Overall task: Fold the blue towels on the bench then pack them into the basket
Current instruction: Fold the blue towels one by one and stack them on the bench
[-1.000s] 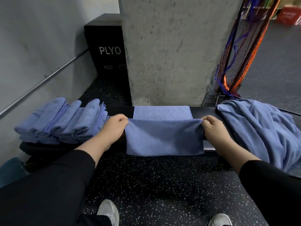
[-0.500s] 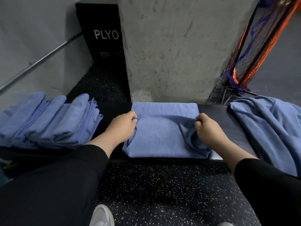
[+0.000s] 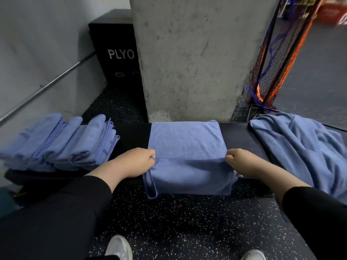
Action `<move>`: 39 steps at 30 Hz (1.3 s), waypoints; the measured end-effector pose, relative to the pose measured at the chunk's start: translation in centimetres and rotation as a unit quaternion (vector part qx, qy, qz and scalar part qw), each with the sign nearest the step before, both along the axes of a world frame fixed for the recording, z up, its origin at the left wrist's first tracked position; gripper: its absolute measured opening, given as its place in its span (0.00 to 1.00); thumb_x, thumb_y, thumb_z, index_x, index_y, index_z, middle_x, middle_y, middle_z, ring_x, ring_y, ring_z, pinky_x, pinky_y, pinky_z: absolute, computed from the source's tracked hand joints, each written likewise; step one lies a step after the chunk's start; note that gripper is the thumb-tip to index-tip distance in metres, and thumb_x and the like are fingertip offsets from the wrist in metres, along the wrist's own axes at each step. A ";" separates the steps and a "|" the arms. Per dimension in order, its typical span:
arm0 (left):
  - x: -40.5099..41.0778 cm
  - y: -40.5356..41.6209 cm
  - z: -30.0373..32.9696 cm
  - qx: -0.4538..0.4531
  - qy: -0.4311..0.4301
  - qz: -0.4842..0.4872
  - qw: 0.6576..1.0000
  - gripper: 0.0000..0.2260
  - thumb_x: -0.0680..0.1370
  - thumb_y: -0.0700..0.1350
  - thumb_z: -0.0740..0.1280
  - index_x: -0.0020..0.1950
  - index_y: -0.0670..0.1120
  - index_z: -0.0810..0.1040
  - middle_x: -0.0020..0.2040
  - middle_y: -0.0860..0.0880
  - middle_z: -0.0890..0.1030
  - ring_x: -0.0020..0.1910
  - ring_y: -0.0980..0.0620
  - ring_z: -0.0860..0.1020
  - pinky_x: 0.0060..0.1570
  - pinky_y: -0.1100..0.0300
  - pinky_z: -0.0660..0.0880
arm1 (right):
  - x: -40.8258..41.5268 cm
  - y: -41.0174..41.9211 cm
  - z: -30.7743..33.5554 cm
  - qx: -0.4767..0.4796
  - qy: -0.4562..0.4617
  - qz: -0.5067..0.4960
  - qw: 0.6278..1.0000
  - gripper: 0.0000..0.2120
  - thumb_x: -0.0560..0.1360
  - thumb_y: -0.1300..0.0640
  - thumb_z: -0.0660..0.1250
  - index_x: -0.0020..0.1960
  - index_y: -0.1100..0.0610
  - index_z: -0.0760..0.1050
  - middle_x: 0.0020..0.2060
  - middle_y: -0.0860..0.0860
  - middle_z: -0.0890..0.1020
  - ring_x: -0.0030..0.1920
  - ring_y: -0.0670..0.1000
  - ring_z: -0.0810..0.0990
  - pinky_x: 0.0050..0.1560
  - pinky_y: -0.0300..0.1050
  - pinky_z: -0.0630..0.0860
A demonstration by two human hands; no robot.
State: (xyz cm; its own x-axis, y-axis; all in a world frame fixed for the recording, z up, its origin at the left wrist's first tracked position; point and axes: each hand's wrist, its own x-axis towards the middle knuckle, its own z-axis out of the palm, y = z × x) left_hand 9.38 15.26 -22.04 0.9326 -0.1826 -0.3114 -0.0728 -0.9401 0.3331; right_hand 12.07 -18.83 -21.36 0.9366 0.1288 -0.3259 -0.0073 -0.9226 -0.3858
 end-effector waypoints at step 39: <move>2.4 -1.1 -0.3 -0.019 -0.021 0.022 0.999 0.09 0.84 0.49 0.57 0.48 0.52 0.74 0.46 0.51 0.80 0.45 0.51 0.77 0.47 0.53 0.74 | 1.8 1.4 -0.3 0.003 0.004 -0.007 1.000 0.12 0.84 0.56 0.55 0.44 0.54 0.71 0.38 0.52 0.74 0.44 0.55 0.73 0.46 0.45 0.69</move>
State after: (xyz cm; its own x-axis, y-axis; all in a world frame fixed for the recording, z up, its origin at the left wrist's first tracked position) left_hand 11.81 14.15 -22.34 0.9519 -0.1515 -0.2664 -0.0457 -0.9297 0.3655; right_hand 13.84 -17.41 -21.65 0.9359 0.1183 -0.3317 -0.0223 -0.9201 -0.3911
